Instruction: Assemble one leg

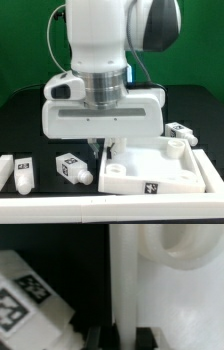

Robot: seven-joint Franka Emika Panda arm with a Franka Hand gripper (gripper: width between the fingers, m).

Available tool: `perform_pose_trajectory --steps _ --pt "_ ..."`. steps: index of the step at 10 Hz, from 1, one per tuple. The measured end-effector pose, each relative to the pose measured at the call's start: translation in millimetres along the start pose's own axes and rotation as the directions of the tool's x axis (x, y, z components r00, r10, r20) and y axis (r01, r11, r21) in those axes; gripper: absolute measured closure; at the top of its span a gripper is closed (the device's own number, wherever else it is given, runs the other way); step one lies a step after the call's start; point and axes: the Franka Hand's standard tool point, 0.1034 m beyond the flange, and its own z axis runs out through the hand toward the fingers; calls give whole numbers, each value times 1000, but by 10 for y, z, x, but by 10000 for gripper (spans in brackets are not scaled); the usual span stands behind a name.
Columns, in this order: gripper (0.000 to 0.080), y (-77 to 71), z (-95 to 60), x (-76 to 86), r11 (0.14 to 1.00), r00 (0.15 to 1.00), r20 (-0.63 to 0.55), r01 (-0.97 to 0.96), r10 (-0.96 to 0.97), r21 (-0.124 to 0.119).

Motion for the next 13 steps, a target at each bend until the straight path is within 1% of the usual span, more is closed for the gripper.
perform_pose_trajectory --steps 2,4,6,7,8,10,11,12,13 --pt "745 -30 87 72 1000 1000 -12 8 -8 -7" --pt "745 -33 143 131 1000 998 -60 13 -14 -16" --pt "745 -18 144 131 1000 998 -60 16 -17 -17" --pt "553 -20 144 131 1000 998 -60 16 -17 -17" --pt "553 -19 144 131 1000 998 -60 16 -17 -17" --pt "279 -22 125 129 1000 998 -60 16 -17 -16" --pt "279 -54 36 66 1000 998 -54 14 -14 -10" --pt "177 -108 -46 -78 1000 999 -48 20 -21 -5" --pt "158 -134 -125 -193 1000 999 -40 17 -17 0"
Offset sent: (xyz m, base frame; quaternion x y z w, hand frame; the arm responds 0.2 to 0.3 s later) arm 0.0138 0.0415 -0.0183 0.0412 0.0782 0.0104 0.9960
